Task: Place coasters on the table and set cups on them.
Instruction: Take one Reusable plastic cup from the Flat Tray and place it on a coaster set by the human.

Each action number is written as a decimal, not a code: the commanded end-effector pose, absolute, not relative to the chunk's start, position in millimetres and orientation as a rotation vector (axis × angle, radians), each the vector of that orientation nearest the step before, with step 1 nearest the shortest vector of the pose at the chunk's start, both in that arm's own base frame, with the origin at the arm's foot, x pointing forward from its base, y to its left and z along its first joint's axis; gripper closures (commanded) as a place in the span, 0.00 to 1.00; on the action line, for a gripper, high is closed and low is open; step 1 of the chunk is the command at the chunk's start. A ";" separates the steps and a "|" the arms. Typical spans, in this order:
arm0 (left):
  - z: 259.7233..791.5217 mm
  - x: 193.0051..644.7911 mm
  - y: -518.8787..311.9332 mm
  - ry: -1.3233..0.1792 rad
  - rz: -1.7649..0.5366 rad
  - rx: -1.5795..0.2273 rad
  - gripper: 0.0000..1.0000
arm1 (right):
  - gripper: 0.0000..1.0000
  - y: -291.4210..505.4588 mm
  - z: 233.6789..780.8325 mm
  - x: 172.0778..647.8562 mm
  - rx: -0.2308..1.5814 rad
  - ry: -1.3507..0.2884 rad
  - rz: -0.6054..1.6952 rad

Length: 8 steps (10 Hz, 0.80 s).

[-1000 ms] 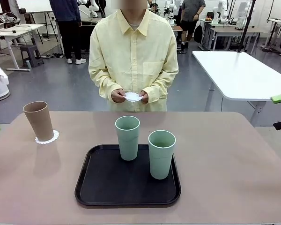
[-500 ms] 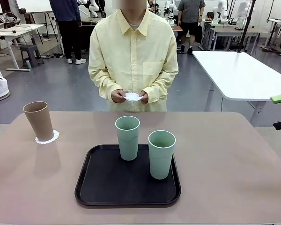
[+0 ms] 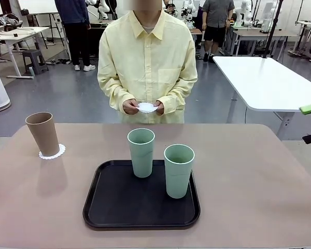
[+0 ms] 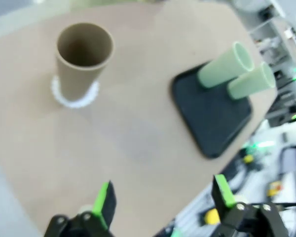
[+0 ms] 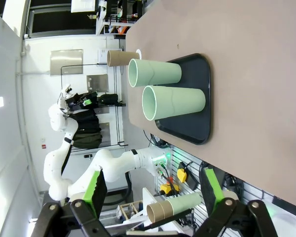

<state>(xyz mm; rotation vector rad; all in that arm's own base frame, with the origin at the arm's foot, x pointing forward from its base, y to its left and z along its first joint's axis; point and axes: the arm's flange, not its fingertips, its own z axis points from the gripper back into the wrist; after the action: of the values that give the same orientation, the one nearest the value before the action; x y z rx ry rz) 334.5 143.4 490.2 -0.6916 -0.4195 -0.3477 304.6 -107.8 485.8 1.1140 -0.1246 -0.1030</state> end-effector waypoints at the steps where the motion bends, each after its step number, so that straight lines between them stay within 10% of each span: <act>1: 481.1 351.2 192.5 -0.398 -0.281 -0.876 0.00 | 0.00 -105.8 487.0 307.9 1.149 -0.148 -0.089; 8: 452.0 350.3 309.9 -0.291 -0.353 -1.177 0.00 | 0.00 -105.8 487.0 307.9 1.149 -0.148 -0.089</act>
<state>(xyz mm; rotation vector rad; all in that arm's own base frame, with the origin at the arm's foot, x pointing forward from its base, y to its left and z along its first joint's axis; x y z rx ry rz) 342.3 292.5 443.3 -1.1353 -0.2597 -0.3250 304.5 -107.8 485.9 1.1137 -0.1246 -0.1028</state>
